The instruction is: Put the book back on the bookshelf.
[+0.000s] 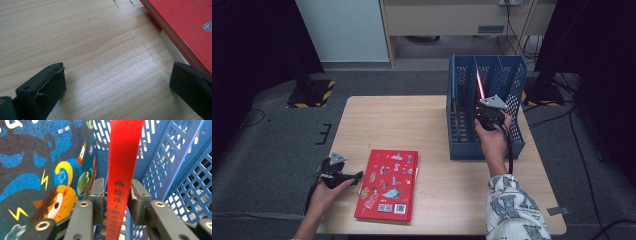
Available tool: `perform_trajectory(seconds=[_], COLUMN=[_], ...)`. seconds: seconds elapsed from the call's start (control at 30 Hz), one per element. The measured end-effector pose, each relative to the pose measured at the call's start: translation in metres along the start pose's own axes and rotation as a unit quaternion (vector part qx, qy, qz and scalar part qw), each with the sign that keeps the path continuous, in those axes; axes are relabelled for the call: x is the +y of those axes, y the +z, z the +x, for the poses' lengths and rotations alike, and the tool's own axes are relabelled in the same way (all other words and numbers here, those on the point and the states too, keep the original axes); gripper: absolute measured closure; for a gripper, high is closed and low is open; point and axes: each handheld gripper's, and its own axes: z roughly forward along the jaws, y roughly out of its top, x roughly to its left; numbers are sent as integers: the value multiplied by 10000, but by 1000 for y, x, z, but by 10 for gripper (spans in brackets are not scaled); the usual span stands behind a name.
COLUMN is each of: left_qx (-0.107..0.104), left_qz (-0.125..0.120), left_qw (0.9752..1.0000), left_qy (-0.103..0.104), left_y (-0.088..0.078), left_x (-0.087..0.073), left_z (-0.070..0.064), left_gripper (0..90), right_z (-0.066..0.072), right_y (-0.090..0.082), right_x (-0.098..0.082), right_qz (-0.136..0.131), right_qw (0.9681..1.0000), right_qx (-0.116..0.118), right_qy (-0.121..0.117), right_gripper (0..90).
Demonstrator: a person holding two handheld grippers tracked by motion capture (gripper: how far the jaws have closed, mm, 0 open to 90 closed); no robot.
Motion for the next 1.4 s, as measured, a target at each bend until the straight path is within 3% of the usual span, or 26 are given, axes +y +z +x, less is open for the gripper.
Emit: perform_trajectory(seconds=[0.6, 1.03, 1.4], left_qx=[4, 3, 3], left_qz=[1, -1, 0], left_qw=[10000, 10000, 10000], left_qy=[2, 3, 3], left_y=[0, 0, 0], left_x=[0, 0, 0], left_z=[0, 0, 0], left_gripper=[0, 0, 0], right_z=[5, 5, -1], right_y=[3, 1, -9], right_x=[1, -4, -7], right_qz=[-87, -115, -149], right_qw=[9991, 9996, 9998], right_qx=[-369, -242, -48], right_qy=[-165, -97, 128], right_gripper=[748, 728, 503])
